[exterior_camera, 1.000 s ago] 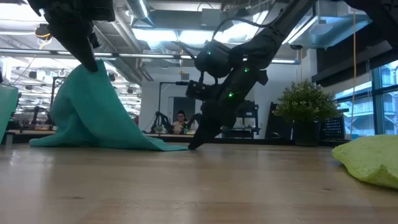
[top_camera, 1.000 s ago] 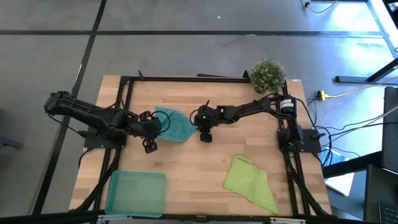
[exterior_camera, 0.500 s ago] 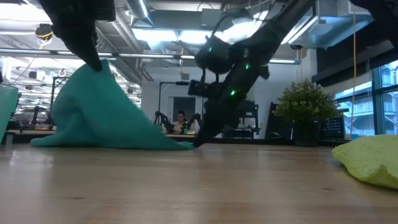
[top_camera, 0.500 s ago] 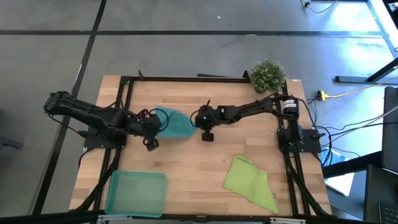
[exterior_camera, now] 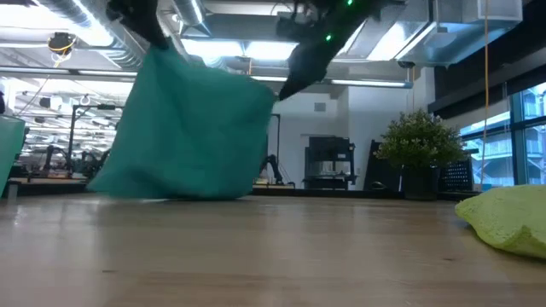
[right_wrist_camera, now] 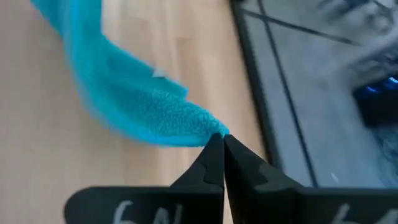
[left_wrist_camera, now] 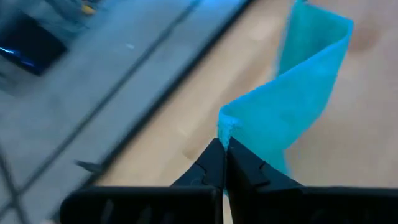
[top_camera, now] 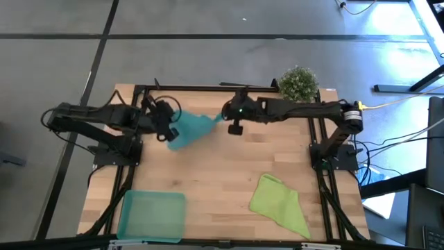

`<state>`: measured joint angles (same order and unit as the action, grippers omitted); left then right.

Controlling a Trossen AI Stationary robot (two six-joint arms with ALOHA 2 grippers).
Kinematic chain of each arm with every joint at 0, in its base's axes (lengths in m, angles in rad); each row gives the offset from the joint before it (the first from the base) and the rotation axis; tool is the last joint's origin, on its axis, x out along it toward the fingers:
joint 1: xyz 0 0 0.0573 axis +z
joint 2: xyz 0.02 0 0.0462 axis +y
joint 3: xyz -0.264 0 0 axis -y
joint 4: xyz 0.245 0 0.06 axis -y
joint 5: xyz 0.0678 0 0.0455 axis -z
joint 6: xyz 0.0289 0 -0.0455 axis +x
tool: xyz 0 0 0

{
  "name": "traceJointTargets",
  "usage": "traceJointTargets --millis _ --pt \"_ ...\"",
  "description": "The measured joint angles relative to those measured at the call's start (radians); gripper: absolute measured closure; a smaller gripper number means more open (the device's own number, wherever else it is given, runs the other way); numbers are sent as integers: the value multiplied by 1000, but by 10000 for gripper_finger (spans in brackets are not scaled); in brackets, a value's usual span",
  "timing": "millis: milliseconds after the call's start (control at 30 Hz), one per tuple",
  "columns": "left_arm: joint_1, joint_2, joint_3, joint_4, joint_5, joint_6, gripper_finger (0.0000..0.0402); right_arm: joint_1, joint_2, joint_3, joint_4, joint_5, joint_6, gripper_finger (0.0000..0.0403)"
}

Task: Roll microfiber towels into tight, uniform cylinder then place into a basket
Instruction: Fold the blue microfiber towel

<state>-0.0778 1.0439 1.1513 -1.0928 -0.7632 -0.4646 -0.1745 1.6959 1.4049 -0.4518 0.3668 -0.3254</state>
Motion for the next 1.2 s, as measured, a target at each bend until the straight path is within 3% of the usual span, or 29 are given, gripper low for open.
traceJointTargets --millis 267,633,867,1200 --pt "181 1 41 104 -105 280 402 -87 -43 100 -105 60 52 402" --pt "367 10 41 400 -79 735 402 -219 -59 106 54 66 -2 403" --pt "379 11 -38 292 125 655 402 -167 -62 73 -109 59 41 403" --pt "262 11 -207 249 314 468 402 -55 -60 -73 -244 -43 208 403"
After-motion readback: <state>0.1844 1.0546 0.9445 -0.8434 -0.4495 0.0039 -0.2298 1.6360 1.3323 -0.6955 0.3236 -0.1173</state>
